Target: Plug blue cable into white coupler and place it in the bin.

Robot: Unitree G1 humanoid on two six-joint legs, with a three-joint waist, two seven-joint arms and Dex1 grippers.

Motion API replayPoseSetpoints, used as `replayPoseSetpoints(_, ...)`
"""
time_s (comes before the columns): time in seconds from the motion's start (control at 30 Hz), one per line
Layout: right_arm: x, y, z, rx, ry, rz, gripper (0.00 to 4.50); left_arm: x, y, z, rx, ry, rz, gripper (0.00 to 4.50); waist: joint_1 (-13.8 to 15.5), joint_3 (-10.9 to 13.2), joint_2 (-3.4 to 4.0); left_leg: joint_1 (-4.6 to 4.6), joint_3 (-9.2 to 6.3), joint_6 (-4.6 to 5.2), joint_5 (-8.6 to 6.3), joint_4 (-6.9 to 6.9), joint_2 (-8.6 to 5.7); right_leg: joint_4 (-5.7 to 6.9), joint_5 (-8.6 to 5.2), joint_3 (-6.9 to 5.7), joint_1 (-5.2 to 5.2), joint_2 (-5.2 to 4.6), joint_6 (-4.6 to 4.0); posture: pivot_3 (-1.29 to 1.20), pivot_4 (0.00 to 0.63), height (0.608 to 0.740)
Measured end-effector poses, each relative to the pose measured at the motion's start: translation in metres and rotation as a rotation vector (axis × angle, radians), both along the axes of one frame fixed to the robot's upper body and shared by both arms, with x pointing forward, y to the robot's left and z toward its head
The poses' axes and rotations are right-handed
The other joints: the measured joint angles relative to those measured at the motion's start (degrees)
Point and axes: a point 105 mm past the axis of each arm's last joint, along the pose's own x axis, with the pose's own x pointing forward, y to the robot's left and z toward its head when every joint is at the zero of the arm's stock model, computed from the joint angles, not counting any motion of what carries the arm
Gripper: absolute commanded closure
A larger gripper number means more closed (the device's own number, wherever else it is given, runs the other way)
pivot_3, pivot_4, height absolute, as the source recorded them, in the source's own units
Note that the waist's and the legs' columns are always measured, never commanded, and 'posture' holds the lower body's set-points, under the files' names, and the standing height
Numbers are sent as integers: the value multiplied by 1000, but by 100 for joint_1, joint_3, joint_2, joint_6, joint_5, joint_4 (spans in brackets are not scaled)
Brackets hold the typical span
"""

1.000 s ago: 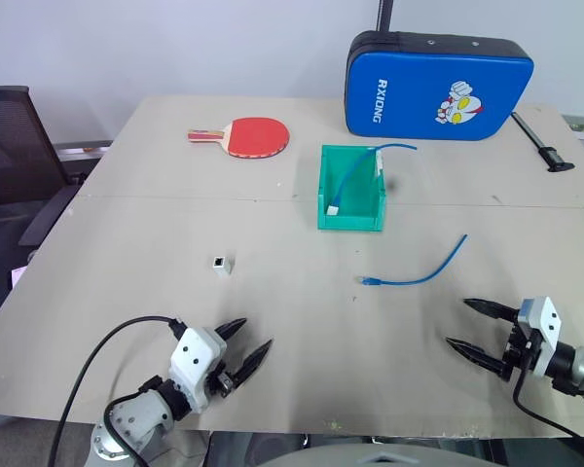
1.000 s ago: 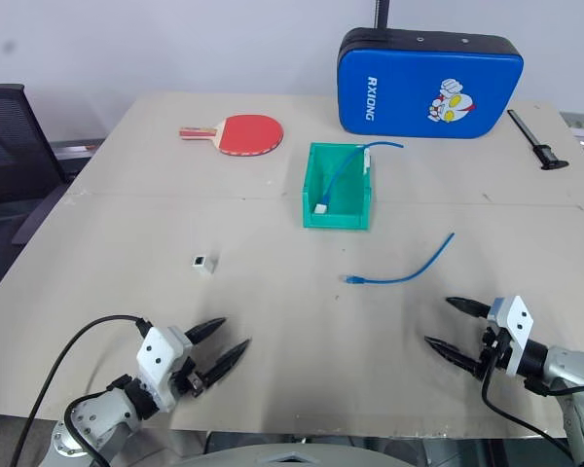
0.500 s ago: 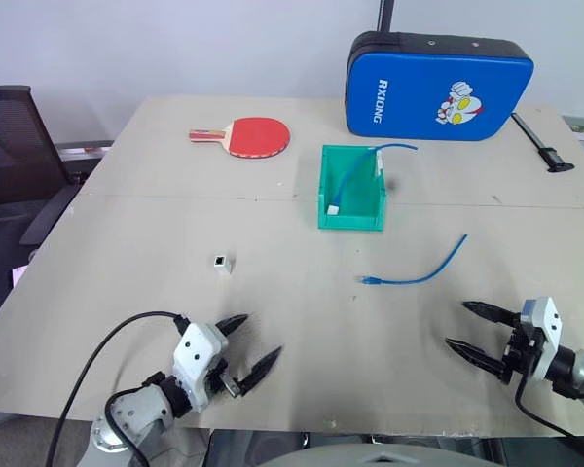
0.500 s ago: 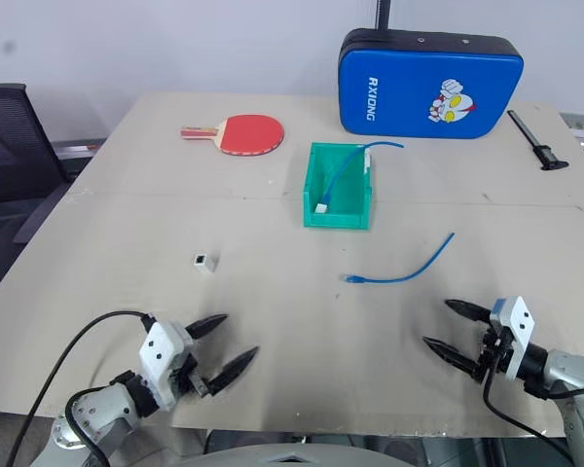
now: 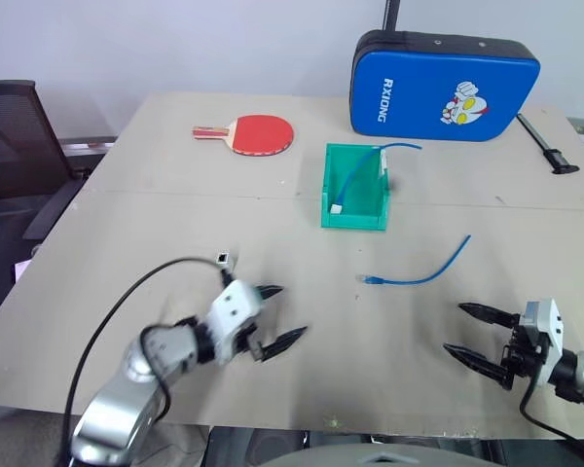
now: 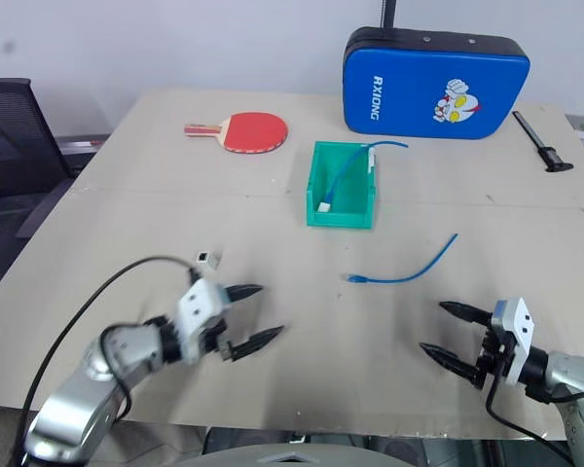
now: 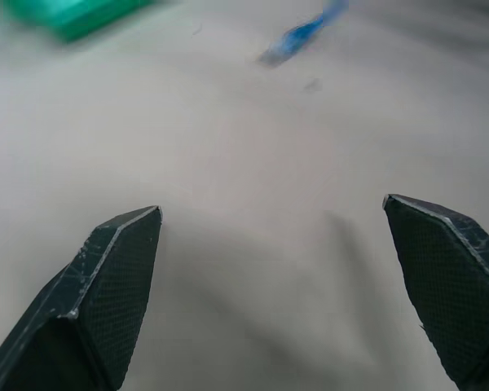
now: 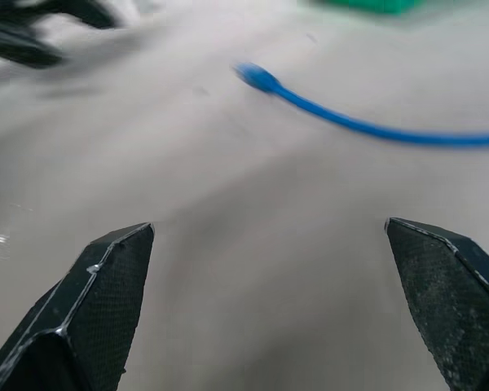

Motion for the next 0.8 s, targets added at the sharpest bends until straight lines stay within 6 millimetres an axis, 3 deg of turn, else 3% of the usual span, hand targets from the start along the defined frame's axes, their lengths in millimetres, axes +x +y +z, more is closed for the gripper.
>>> replayPoseSetpoints(0.2, -9, -12, 22, -14, -79, -25, 0, 40, -51, 29, -19, -49, -139, 27, -5, 12, -20, -6, -2, 0, 1, 4, -8, 0, 9, 4, 0, 7, 34, 0, 150, 729)
replayPoseSetpoints(0.33, -21, -9, 37, -17, -98, -1, 0, 55, -69, 12, 46, 8, -190, 27, -54, 19, -31, -4, -10, 0, 1, 1, -6, 2, 6, 5, -1, 17, 36, 0, 150, 729)
replayPoseSetpoints(0.53, -23, -8, 42, -33, -121, -21, 0, 74, -82, -8, 168, 12, -224, 27, -62, 29, -46, -4, -9, 0, 1, 3, -8, 5, 6, 10, 0, 16, 35, 0, 150, 729)
replayPoseSetpoints(0.7, -24, -8, 40, -32, -115, -38, 0, 80, -87, -8, 199, -9, -269, 27, -25, 28, -45, -6, -11, 1, 1, 9, -10, 6, 6, 8, 1, 11, 35, 0, 150, 729)
replayPoseSetpoints(0.8, -23, -6, 42, -38, -128, -41, 0, 83, -91, -8, 207, -13, -290, 1243, -9, 28, -45, -7, -11, 1, 1, 12, -12, 8, 6, 7, 1, 7, 35, 0, 150, 729)
